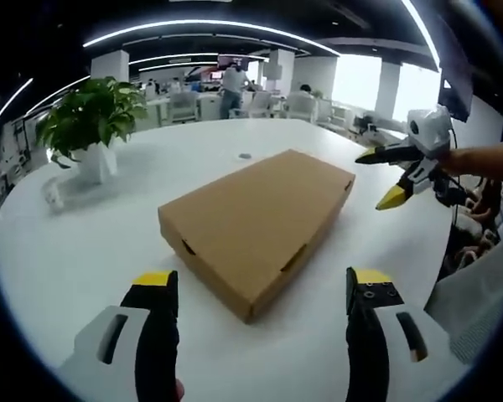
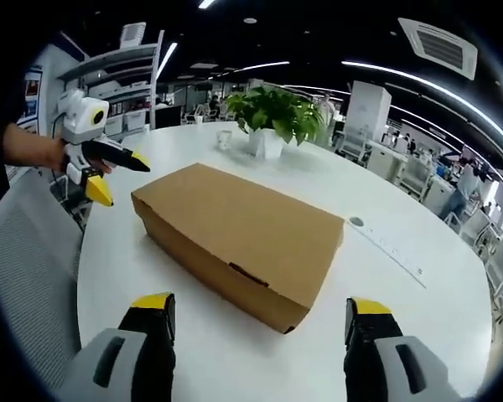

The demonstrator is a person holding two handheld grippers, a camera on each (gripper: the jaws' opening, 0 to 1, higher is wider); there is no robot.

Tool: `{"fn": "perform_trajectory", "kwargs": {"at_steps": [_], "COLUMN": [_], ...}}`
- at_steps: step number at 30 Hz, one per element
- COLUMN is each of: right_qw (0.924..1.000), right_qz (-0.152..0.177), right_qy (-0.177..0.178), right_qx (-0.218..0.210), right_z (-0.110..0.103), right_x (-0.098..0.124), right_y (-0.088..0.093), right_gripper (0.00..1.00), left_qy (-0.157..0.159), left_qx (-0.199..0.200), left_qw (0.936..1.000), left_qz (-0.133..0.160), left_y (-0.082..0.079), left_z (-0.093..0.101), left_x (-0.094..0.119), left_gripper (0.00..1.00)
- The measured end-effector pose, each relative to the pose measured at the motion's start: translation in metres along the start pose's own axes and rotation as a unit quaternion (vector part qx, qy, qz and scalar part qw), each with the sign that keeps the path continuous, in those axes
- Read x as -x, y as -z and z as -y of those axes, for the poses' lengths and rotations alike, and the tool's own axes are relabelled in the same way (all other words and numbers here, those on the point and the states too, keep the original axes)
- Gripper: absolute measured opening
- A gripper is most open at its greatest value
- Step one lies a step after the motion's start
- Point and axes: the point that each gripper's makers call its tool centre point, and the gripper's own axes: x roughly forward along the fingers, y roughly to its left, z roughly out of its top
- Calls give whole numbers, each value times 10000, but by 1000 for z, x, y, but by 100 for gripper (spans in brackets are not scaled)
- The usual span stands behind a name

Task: Operate the shoe box by opening the lid, removing the specified soft item, and placing it in the target area until the item is outside and the box remains undamaged.

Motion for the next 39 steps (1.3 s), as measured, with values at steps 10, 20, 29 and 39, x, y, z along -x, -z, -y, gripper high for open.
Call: {"fn": "perform_trajectory", "kwargs": {"at_steps": [10,20,29,39], "right_qw": [10000,9998,9988,9978], "right_qz": [0,-115,-312,-456], "right_qy": [-81,-191,-371,-445], "right_qx": [-20,-2,69,192], "right_z": [6,13,13,11], "right_x": [-13,-26,-36,-45], "right_y": [-4,-4,0,2], "right_gripper": [78,75,72,65], "left_qy": [-60,-147,-225,-538], "left_qx": [32,179,193,415], "left_qw": [10000,9997,9992,9974], "left_qz": [-45,-123,-252,-243], "left_y": [2,7,12,11], "left_z": [1,1,0,-13], "left_x": [-10,-21,-37,-47], "left_gripper": [81,77,77,76]}}
